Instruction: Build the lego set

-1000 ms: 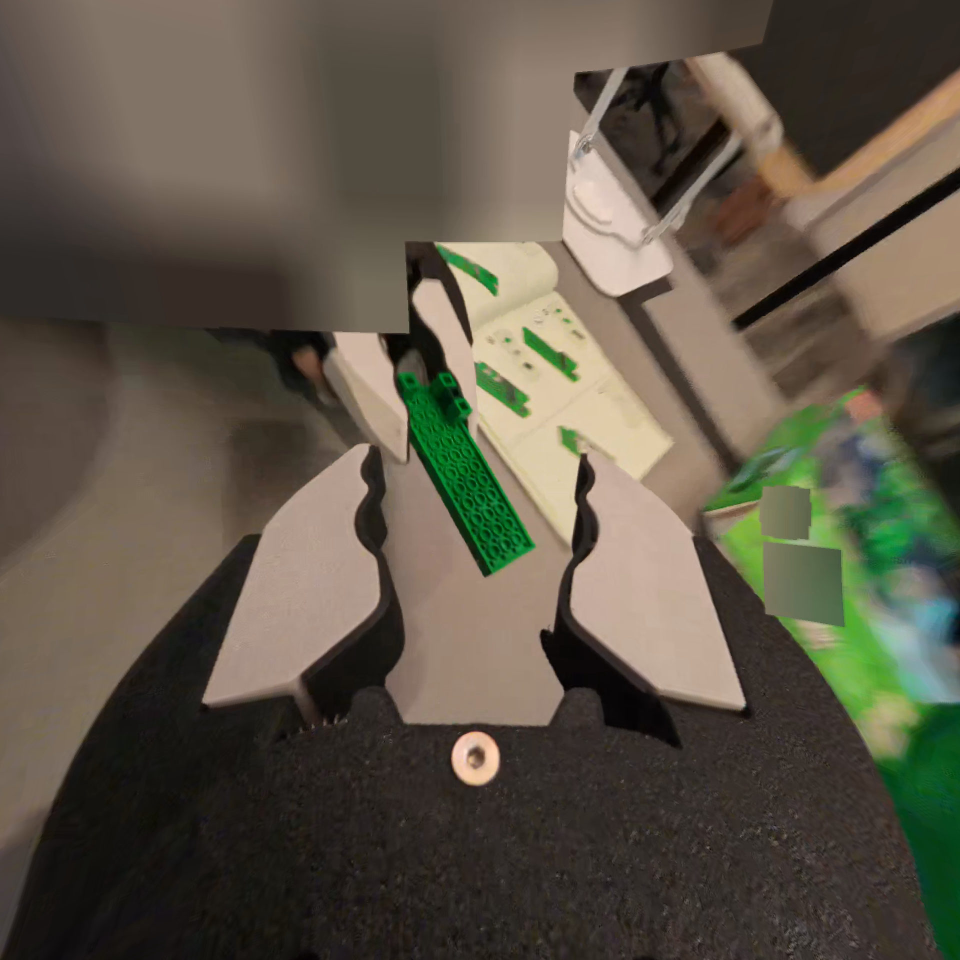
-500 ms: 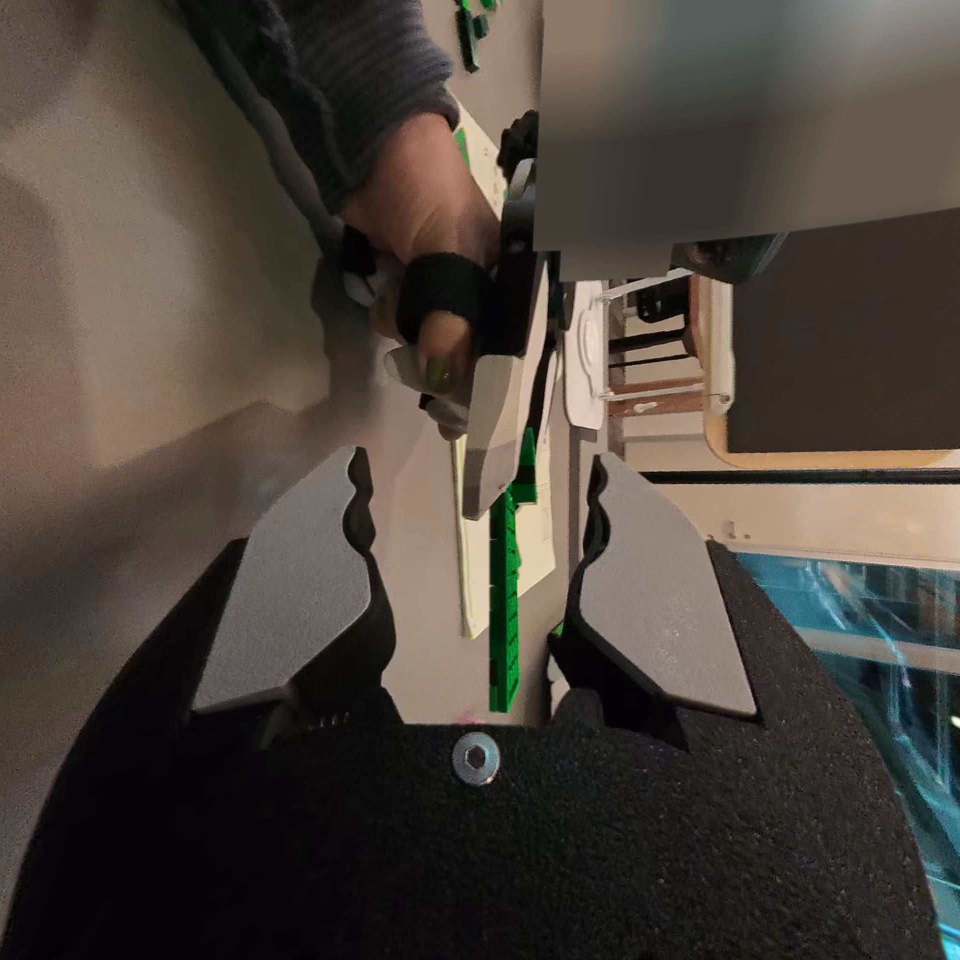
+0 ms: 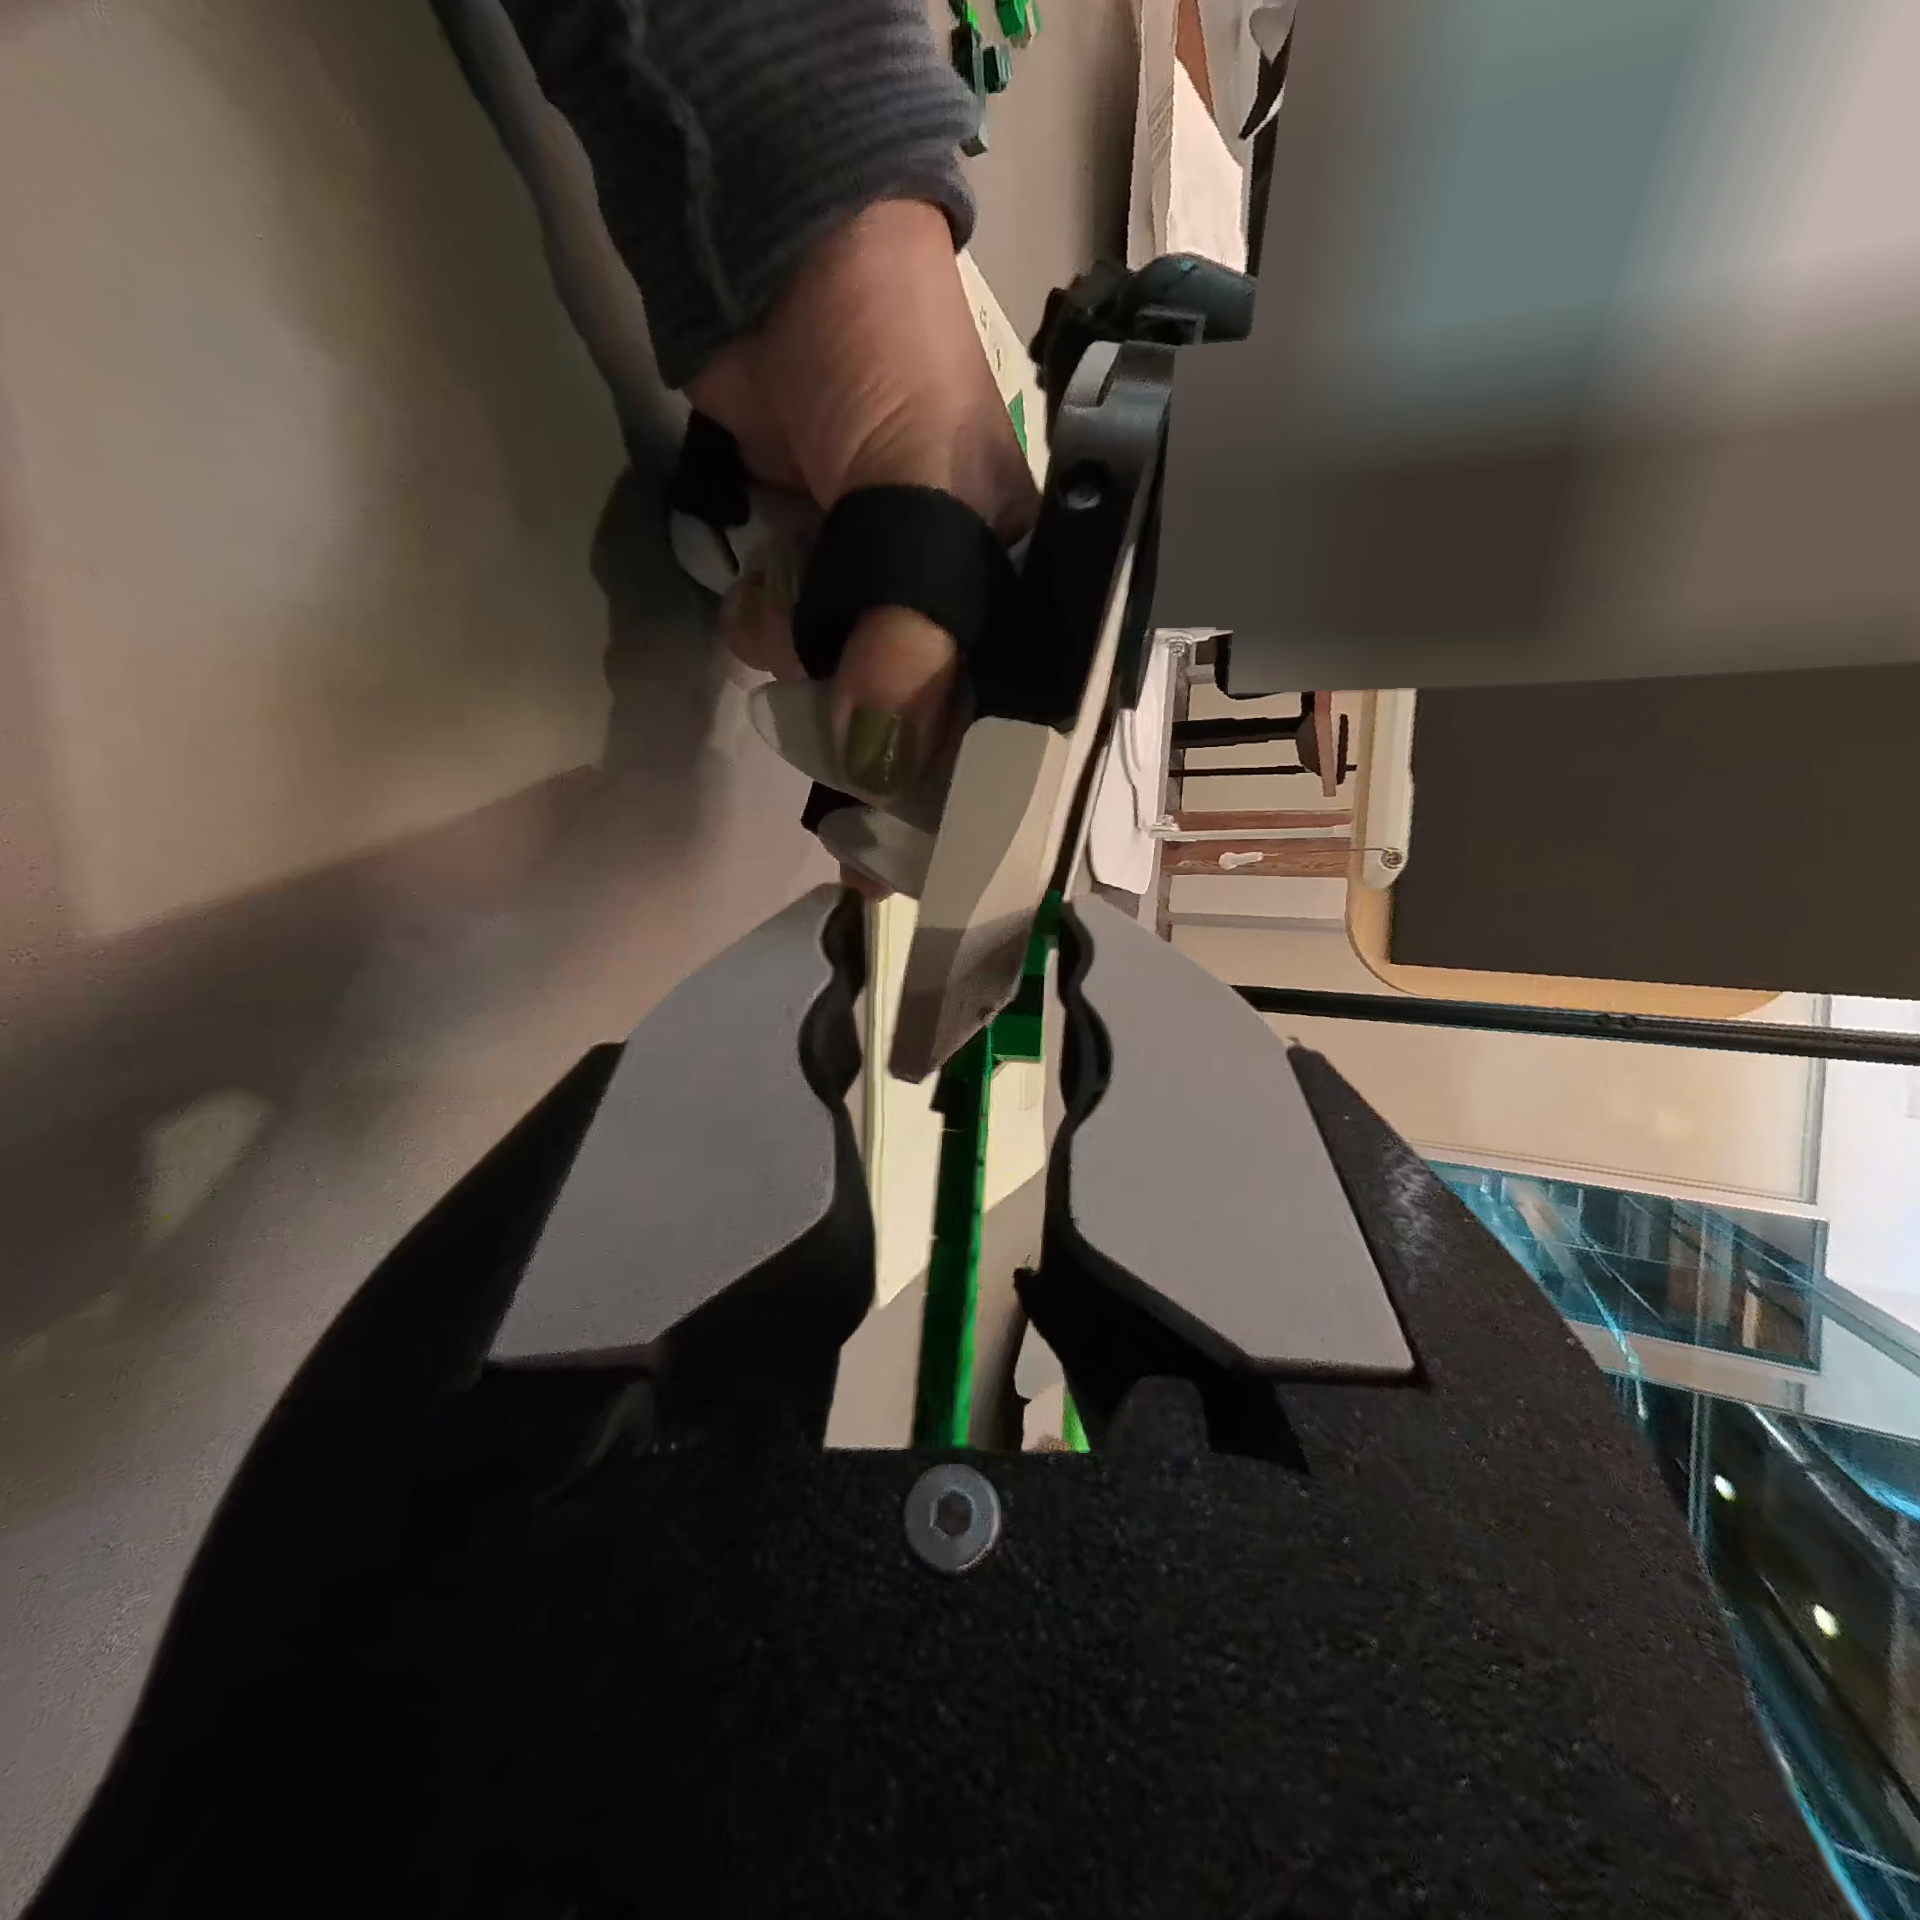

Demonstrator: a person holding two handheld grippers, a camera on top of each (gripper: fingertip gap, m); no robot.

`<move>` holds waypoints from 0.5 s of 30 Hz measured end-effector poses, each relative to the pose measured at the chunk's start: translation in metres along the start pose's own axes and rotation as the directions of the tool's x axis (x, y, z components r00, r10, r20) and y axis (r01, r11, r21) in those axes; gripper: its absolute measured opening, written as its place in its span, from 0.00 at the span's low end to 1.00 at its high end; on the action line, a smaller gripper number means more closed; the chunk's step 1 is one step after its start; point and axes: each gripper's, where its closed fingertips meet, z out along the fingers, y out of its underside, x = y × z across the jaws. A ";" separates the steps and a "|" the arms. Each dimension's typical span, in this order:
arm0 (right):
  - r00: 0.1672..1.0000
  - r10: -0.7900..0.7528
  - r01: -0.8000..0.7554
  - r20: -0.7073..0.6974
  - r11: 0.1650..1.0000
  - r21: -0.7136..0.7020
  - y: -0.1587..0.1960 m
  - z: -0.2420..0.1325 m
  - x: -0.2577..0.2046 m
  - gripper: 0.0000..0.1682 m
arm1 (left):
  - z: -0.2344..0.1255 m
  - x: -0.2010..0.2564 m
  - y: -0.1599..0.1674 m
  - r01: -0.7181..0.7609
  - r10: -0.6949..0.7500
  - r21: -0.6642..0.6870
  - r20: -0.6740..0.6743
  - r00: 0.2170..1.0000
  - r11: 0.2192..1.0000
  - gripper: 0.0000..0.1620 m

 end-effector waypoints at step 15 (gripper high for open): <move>0.999 0.014 -0.014 -0.044 1.000 0.000 0.001 -0.003 0.005 0.12 | 0.002 0.004 -0.003 0.020 -0.019 0.026 -0.021 1.000 0.999 0.22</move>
